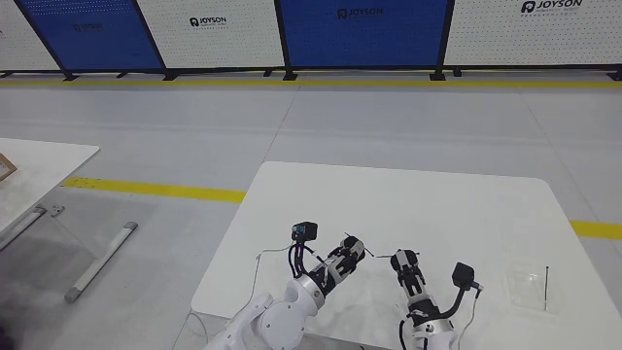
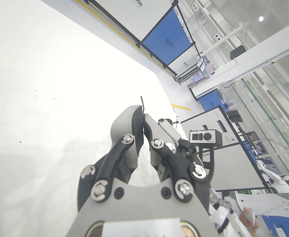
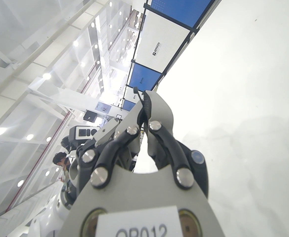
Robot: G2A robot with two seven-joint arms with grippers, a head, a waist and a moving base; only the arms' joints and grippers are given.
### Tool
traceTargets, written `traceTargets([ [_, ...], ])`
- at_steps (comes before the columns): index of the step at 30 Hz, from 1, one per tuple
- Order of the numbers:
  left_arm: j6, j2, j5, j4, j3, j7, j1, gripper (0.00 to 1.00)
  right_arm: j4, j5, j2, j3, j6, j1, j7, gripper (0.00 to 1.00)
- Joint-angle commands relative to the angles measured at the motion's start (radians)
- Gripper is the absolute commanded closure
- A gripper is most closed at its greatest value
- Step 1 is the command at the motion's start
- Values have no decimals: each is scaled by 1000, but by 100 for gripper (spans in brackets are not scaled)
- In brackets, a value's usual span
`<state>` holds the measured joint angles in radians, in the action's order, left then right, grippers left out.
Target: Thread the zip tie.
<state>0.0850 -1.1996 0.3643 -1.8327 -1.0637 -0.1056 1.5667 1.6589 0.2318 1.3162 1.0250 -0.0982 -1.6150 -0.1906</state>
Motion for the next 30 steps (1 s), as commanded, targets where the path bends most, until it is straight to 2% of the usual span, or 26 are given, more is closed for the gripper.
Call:
traceTargets([
  [1, 0, 0, 0, 0, 0, 0, 0, 100, -3, 2, 2, -2, 0, 3, 0, 100],
  [14, 0, 0, 0, 0, 0, 0, 0, 100, -15, 13, 14, -10, 18, 14, 4, 100],
  [30, 0, 0, 0, 0, 0, 0, 0, 100, -41, 19, 28, -22, 12, 33, 19, 100],
])
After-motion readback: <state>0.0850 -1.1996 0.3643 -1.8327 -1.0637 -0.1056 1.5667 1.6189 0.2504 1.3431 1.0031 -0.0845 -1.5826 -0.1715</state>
